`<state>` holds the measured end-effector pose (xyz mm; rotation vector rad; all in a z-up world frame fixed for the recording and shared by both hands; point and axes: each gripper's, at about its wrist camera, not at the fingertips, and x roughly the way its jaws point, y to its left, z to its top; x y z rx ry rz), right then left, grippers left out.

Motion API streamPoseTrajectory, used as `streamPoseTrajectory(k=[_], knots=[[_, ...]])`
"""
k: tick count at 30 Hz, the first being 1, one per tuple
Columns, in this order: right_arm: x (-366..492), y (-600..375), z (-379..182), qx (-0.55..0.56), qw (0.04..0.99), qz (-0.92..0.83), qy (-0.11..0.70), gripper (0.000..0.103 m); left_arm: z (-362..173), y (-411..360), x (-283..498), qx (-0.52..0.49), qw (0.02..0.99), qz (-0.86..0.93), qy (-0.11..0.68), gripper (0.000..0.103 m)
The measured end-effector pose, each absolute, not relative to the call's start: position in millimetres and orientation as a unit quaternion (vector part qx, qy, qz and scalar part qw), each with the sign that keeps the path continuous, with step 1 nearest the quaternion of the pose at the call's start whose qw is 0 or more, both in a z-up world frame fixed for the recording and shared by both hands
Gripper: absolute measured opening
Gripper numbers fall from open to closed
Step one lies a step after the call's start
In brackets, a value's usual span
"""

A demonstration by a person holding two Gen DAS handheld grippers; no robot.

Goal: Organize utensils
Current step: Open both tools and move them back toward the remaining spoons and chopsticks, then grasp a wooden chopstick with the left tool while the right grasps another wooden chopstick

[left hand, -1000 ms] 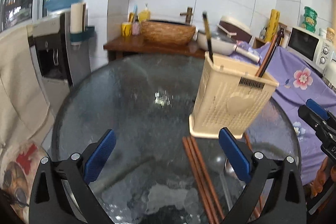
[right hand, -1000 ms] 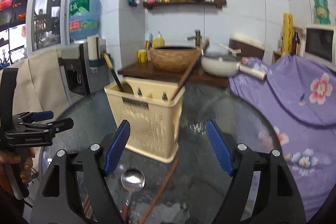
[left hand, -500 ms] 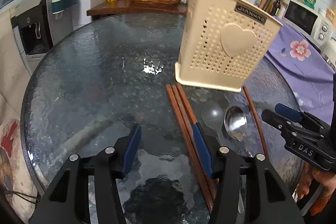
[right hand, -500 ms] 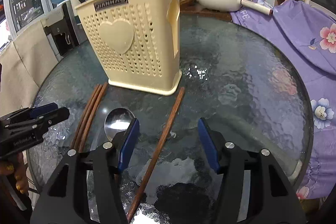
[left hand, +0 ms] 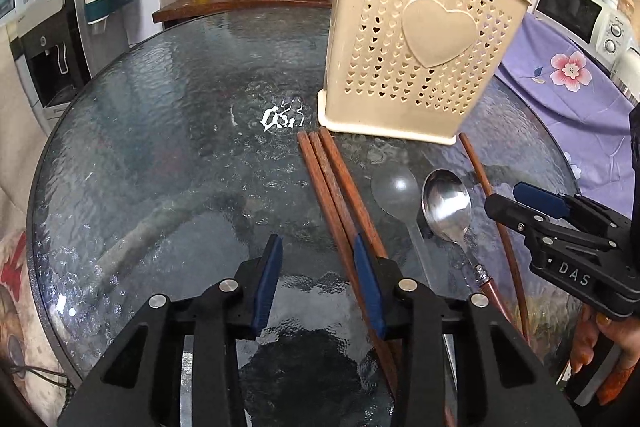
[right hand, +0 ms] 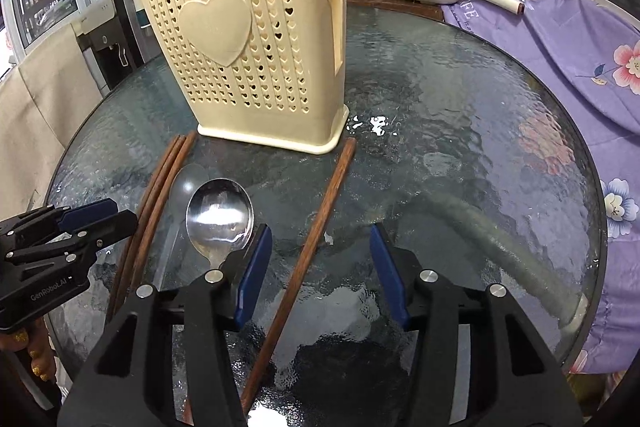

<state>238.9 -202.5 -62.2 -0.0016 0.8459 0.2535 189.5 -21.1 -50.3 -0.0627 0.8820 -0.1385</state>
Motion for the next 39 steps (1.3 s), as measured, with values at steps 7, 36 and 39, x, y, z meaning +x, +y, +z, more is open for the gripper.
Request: streamPoseTrajectory(k=[7,36,39], knots=[[240.6,-196.2,-67.6,-0.012,0.903,0.118,0.414,0.049,-50.3,-24.7,192.0,-0.027,0.902,-0.061,0.427,0.036],[294.0,-196.0,-63.2,-0.010,0.894,0.101,0.437,0.010,-47.8,-18.8,247.7,-0.041,0.891,-0.043,0.450,0.011],[299.8,-201.0,-63.2,0.005,0.891,0.108,0.440,0.010,-47.4,-20.5,250.4,-0.038,0.890,-0.046,0.451,0.010]])
